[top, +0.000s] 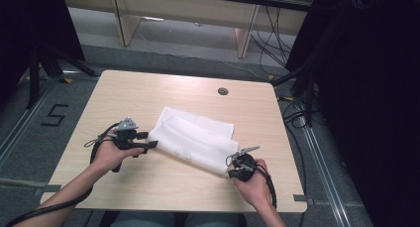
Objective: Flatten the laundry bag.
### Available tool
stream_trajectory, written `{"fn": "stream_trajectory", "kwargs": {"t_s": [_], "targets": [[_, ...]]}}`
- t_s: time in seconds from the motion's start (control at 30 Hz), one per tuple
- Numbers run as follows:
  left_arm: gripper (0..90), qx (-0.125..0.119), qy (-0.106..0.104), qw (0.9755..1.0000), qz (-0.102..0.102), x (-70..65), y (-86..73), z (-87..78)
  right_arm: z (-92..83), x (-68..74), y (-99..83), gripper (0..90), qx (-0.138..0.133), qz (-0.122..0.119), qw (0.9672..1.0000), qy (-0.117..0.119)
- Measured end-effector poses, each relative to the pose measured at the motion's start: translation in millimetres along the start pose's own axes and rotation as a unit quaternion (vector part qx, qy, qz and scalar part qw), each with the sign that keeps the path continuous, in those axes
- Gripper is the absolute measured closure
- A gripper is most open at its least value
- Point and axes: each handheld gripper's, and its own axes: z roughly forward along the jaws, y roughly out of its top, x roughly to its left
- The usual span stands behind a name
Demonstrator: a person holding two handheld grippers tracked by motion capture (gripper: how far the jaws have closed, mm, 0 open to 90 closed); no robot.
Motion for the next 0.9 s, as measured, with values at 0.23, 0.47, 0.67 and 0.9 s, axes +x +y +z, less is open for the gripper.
{"fn": "stream_trajectory", "kwargs": {"t_s": [0.23, 0.47, 0.67, 0.9], "targets": [[38.2, 0.009, -0.022, 0.9996, -0.017, 6.5, -0.4, 9.1, 6.9, -8.1, 8.1, 87.0, -0.001, -0.006, 1.0000, -0.005], [43.0, 0.041, -0.055, 0.9976, 0.003, 0.5, -4.7, 7.9, 13.2, -17.8, 18.0, 86.7, 0.005, 0.010, 0.9999, -0.007], [53.0, -0.024, -0.017, 0.9995, -0.010, 5.8, 12.7, -14.1, 6.6, -17.6, 15.1, 90.0, 0.015, 0.013, 0.9998, -0.006], [45.7, 0.003, 0.020, 0.9998, -0.003, 11.5, 4.3, 14.5, 8.8, -14.4, 10.8, 90.0, 0.036, 0.024, 0.9990, -0.003]]}}
